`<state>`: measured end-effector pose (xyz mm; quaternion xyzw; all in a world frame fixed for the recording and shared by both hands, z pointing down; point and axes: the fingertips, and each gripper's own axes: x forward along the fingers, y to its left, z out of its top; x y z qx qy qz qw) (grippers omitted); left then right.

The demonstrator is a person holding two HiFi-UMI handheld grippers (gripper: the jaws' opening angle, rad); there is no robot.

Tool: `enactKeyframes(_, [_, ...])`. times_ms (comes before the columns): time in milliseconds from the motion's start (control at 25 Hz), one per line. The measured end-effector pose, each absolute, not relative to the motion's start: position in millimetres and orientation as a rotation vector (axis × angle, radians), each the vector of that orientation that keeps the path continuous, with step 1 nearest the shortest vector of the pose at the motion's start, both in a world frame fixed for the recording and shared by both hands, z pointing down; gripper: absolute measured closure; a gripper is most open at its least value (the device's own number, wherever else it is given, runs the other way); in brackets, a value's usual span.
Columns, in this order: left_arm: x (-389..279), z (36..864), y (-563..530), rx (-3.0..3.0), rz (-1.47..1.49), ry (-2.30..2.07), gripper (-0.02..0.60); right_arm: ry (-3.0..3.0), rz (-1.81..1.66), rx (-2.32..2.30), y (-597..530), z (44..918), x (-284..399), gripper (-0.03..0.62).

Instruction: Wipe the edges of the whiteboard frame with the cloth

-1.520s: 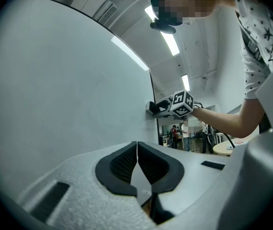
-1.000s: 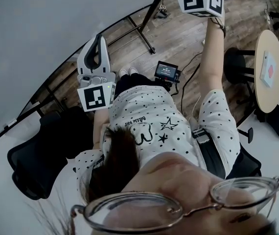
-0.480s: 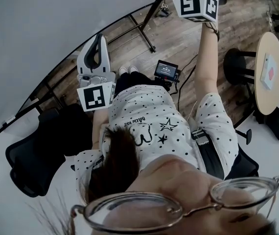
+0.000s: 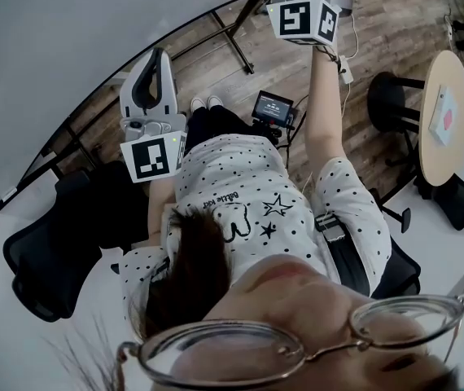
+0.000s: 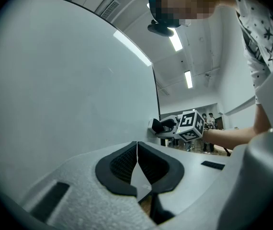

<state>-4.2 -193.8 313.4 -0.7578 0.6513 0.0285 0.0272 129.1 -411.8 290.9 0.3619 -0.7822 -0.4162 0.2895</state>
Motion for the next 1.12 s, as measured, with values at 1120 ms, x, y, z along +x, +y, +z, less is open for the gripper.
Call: enactKeyframes(1120, [-5,329,-208,-2.318,0.038,2.084,0.561,-2.133,-1.012,0.94,-417,411,139,0.37])
